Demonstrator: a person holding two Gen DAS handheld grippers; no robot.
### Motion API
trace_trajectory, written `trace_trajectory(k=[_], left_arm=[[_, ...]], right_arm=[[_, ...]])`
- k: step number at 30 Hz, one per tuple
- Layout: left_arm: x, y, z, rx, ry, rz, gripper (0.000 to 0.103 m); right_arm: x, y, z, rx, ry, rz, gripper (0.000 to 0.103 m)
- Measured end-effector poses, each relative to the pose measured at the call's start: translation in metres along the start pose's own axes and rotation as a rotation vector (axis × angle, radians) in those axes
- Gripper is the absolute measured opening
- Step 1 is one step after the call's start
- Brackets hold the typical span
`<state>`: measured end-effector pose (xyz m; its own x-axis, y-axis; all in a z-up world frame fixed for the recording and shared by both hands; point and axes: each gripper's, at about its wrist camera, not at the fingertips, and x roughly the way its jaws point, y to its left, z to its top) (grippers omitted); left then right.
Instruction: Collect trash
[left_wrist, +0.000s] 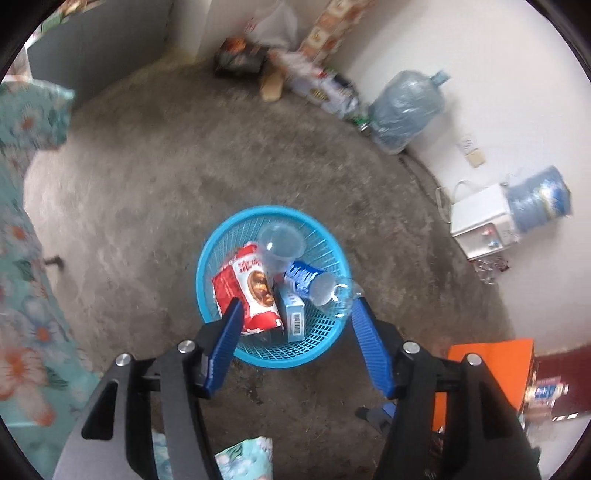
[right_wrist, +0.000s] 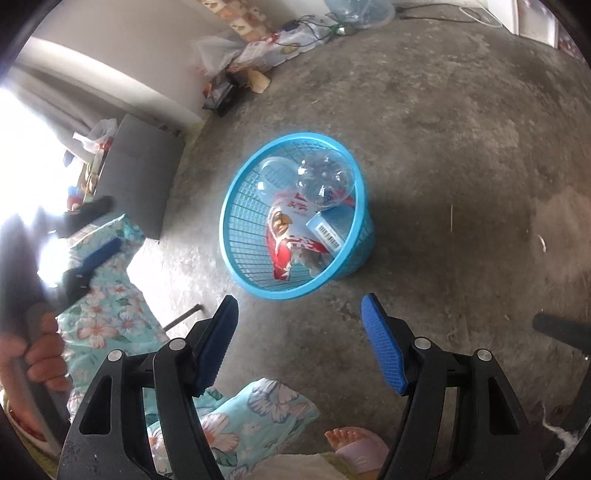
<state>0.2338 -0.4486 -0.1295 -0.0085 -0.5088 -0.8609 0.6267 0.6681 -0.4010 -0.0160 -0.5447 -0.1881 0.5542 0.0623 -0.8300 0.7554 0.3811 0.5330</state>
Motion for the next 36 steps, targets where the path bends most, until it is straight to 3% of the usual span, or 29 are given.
trace_trajectory(k=[7, 10, 15, 17, 21, 27, 31, 34, 36], left_arm=[[-0.091, 0.005, -0.027, 0.068, -0.137, -0.020, 0.061], [-0.134, 0.010, -0.048, 0.093, -0.201, -0.034, 0.066], [-0.203, 0.021, -0.097, 0.145, -0.313, 0.000, 0.077], [-0.231, 0.027, -0.122, 0.160, -0.362, 0.044, 0.086], [-0.282, 0.041, -0.172, 0.146, -0.480, 0.146, 0.097], [-0.329, 0.062, -0.235, 0.056, -0.580, 0.261, 0.098], [-0.348, 0.072, -0.270, -0.040, -0.604, 0.384, 0.098], [-0.356, 0.077, -0.294, -0.094, -0.622, 0.480, 0.098], [-0.358, 0.080, -0.311, -0.101, -0.641, 0.540, 0.098]], right_arm=[[-0.012, 0.021, -0.010, -0.052, -0.017, 0.006, 0.066], [-0.029, 0.042, -0.018, -0.109, -0.054, 0.010, 0.066], [-0.071, 0.098, -0.043, -0.305, -0.179, 0.029, 0.078], [-0.088, 0.122, -0.055, -0.390, -0.235, 0.044, 0.087], [-0.121, 0.169, -0.088, -0.564, -0.345, 0.083, 0.095], [-0.161, 0.221, -0.142, -0.774, -0.461, 0.160, 0.095], [-0.174, 0.239, -0.171, -0.848, -0.450, 0.234, 0.095], [-0.180, 0.252, -0.193, -0.918, -0.447, 0.212, 0.095], [-0.186, 0.258, -0.209, -0.971, -0.494, 0.179, 0.095]])
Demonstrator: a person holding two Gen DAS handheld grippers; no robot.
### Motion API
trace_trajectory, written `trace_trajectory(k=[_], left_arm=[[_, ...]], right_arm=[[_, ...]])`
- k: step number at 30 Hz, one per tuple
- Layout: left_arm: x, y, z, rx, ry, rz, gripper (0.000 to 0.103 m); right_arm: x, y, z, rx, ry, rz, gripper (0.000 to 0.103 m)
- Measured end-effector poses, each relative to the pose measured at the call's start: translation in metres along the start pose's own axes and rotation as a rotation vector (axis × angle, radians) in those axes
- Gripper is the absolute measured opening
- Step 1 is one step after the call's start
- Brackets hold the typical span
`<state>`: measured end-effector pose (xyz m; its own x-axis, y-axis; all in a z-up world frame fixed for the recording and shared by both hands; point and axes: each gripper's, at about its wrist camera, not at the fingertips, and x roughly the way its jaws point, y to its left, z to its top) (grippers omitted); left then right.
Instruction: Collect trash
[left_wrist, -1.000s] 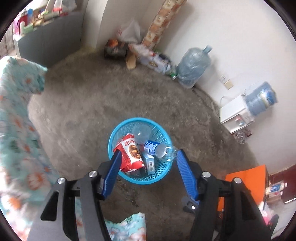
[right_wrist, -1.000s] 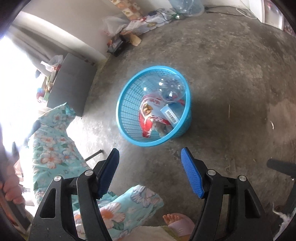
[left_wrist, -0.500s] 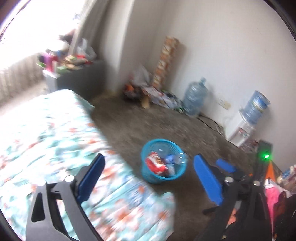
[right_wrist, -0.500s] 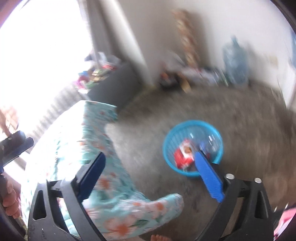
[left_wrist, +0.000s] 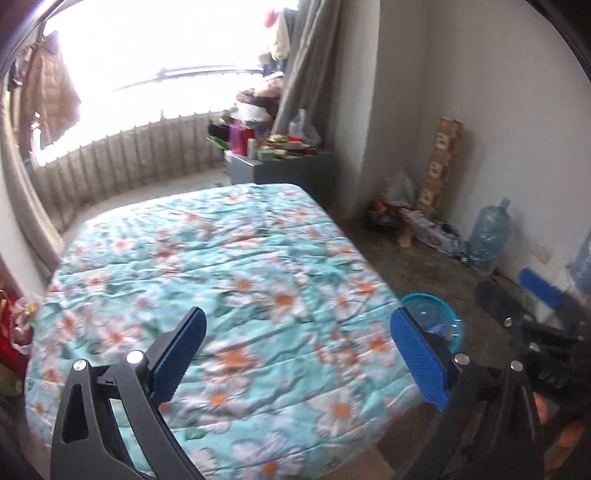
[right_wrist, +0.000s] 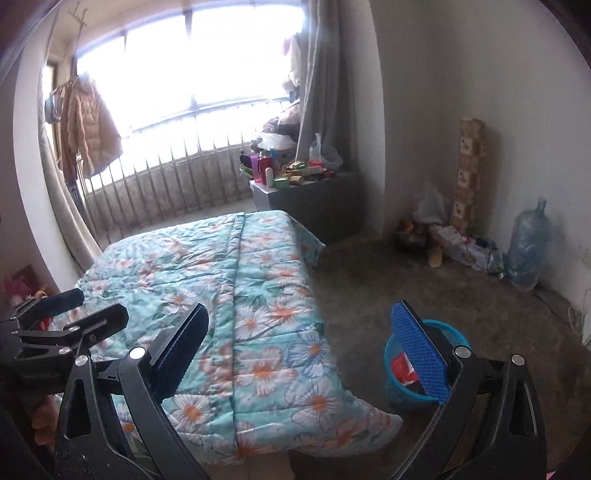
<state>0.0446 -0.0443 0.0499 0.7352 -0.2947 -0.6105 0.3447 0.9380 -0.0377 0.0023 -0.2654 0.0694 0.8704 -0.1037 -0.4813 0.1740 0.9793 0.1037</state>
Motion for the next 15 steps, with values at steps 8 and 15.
trace_trajectory(k=[8, 15], left_arm=[[-0.009, 0.011, -0.034, -0.078, 0.077, 0.128, 0.098], [0.006, 0.009, -0.071, -0.102, 0.188, 0.183, 0.098]], right_arm=[[-0.017, 0.033, -0.029, -0.148, 0.060, -0.137, 0.095], [0.009, 0.030, -0.073, -0.190, 0.296, -0.246, 0.095]])
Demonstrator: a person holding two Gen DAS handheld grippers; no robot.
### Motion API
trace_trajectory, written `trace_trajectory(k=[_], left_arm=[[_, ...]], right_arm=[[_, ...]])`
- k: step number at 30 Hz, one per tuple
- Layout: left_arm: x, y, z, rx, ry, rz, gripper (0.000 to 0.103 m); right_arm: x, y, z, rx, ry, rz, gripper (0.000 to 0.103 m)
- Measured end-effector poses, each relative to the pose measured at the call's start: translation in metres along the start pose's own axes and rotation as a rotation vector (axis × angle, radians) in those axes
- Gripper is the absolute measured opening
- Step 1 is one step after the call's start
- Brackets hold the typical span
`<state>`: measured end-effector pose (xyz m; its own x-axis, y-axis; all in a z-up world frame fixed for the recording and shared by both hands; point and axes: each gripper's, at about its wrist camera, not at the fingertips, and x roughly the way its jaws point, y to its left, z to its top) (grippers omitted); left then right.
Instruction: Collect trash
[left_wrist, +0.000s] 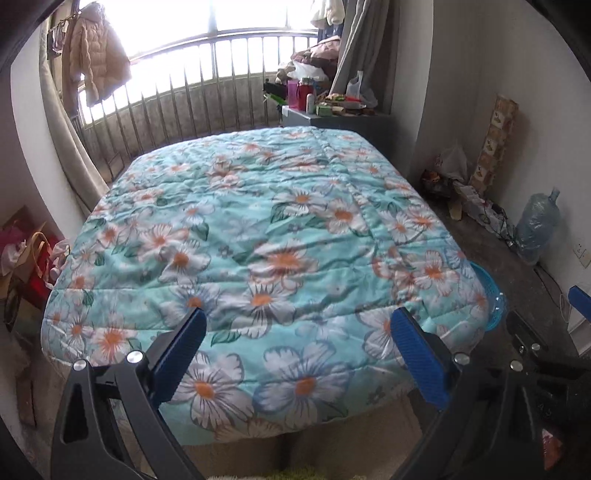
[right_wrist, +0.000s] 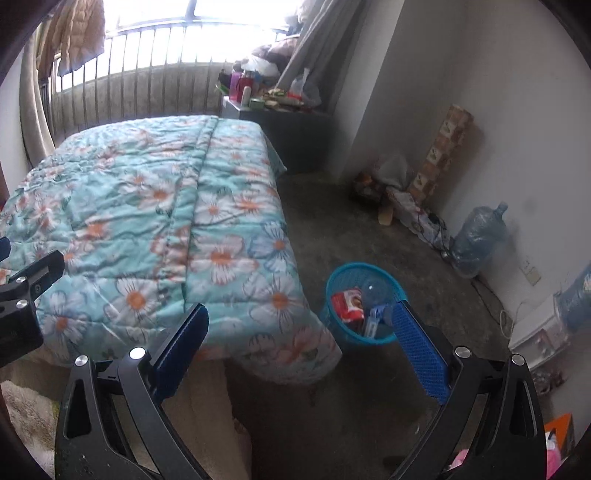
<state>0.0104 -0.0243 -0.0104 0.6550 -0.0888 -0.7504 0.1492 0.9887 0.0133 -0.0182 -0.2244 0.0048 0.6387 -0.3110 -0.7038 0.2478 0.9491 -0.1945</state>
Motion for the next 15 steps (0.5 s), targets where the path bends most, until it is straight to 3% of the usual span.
trace_trajectory(k=[6, 15], left_arm=[[0.008, 0.005, -0.003, -0.014, 0.036, 0.052, 0.098], [0.014, 0.009, -0.004, -0.014, 0.059, 0.081, 0.098]], right_arm=[[0.011, -0.005, -0.011, 0.022, 0.067, -0.020, 0.095], [0.016, -0.004, -0.011, 0.041, 0.090, -0.015, 0.095]])
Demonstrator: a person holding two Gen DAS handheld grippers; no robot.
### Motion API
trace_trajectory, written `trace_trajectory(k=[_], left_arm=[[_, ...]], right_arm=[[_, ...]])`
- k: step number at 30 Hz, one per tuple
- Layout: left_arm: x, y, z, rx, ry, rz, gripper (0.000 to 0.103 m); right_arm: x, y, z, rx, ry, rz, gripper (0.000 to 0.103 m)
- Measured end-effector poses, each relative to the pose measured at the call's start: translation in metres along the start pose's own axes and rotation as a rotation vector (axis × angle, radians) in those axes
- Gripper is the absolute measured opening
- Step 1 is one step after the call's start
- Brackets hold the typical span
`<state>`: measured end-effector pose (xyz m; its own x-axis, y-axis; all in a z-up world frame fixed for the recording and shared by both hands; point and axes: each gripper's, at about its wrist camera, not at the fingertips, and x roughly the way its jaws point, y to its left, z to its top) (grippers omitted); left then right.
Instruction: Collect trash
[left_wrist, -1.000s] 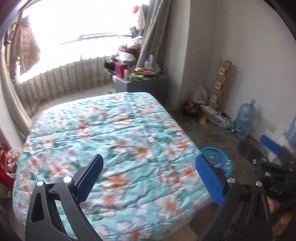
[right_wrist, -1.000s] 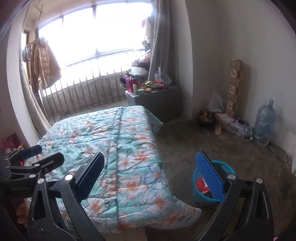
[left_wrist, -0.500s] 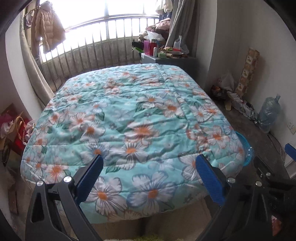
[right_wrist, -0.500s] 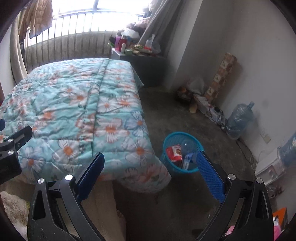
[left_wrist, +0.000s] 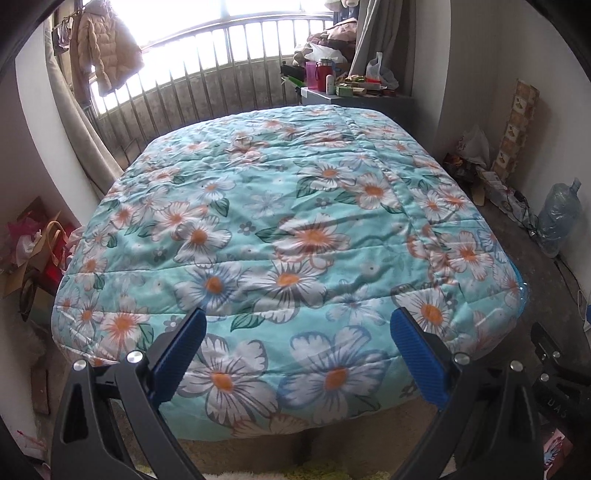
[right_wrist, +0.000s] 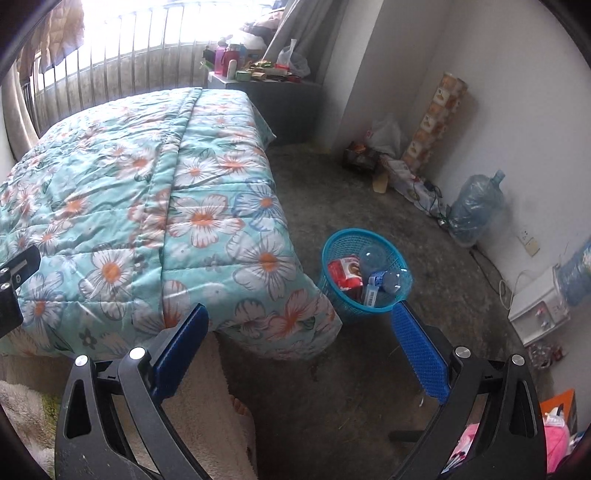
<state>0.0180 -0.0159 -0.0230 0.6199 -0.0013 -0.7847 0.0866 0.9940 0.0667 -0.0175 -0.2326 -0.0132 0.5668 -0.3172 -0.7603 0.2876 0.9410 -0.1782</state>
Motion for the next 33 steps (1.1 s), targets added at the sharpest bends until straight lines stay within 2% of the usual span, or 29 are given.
trace_trajectory(k=[20, 33], left_arm=[[-0.005, -0.002, -0.003, 0.002, 0.003, 0.004, 0.098], [-0.008, -0.012, 0.001, 0.009, 0.009, -0.034, 0.098]], right_arm=[[-0.005, -0.001, -0.001, 0.013, -0.007, 0.009, 0.095], [-0.012, -0.012, 0.001, 0.025, -0.015, -0.016, 0.095]])
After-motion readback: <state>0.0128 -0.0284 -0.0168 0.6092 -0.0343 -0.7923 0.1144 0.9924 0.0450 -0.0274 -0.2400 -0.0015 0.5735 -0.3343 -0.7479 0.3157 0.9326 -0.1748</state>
